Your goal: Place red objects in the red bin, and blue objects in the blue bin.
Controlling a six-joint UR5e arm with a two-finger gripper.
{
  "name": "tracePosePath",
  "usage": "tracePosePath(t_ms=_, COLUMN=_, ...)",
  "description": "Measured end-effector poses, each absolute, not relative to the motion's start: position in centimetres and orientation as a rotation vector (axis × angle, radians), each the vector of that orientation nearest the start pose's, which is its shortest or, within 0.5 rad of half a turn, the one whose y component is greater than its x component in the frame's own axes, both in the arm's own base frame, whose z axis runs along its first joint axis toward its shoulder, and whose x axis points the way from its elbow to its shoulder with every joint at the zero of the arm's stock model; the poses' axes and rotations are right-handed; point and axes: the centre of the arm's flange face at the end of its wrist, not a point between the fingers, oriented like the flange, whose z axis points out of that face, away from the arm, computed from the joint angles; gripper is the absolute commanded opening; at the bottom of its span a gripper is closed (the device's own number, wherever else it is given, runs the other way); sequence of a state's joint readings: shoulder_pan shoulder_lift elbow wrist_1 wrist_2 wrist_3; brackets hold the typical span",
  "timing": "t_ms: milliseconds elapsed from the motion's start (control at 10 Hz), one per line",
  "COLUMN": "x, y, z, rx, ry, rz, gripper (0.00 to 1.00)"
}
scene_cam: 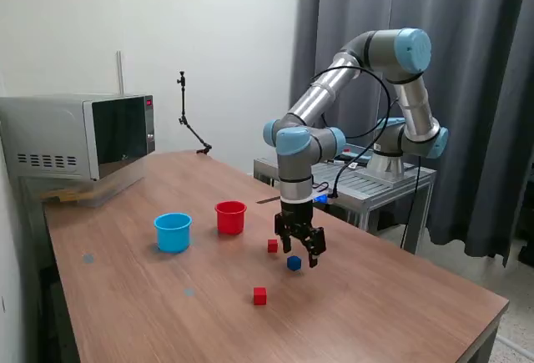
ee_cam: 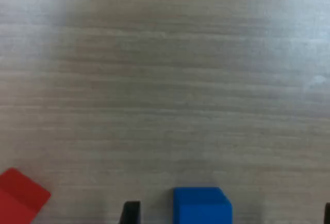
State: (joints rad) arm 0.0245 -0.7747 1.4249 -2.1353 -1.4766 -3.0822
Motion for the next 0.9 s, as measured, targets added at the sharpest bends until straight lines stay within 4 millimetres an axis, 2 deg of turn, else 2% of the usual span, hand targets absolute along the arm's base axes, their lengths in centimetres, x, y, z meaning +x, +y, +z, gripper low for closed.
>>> tracePosePath(t_ms=900, x=-70.79, y=-15.61, z=11.09, rx=-2.204, ry=2.228, rz=-0.190, gripper=1.00)
